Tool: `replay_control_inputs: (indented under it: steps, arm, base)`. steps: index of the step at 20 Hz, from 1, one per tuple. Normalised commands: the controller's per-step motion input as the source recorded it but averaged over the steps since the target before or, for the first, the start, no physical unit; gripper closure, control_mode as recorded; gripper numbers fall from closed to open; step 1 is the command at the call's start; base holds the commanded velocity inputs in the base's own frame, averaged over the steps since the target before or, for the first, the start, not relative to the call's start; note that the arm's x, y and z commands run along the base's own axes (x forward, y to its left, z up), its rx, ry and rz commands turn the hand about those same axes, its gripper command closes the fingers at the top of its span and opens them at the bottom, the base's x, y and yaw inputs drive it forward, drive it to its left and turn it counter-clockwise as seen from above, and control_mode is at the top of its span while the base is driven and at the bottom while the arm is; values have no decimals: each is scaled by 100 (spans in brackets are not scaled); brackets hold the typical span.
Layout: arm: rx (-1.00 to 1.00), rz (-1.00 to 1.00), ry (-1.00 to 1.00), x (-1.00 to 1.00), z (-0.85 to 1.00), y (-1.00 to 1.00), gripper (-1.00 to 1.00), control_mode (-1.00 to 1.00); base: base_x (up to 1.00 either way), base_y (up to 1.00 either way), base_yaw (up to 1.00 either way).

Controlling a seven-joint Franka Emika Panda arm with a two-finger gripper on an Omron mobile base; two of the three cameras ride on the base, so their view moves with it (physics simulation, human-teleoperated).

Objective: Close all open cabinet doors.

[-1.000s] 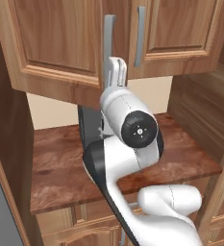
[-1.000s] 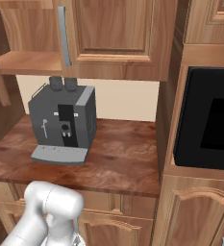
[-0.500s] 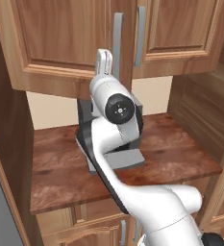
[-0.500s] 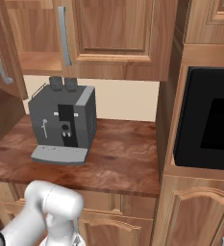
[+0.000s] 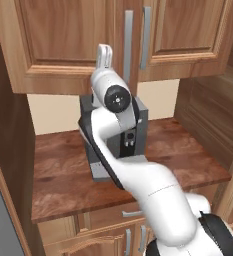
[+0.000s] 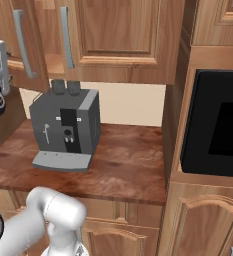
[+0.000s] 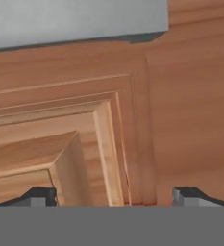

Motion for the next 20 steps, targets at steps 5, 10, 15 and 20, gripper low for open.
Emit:
replay_control_inputs:
  steps: [5,10,15,20]
  arm:
    - [0,0,0,100,-30,0,-100,-100]
    - [0,0,2,100,-26,0,-100,-100]
    - [0,0,10,100,-17,0,-100,-100]
    - [0,0,14,100,-4,0,-100,-100]
  base:
    - [0,0,0]
    - [0,0,0]
    - [0,0,0]
    - [0,0,0]
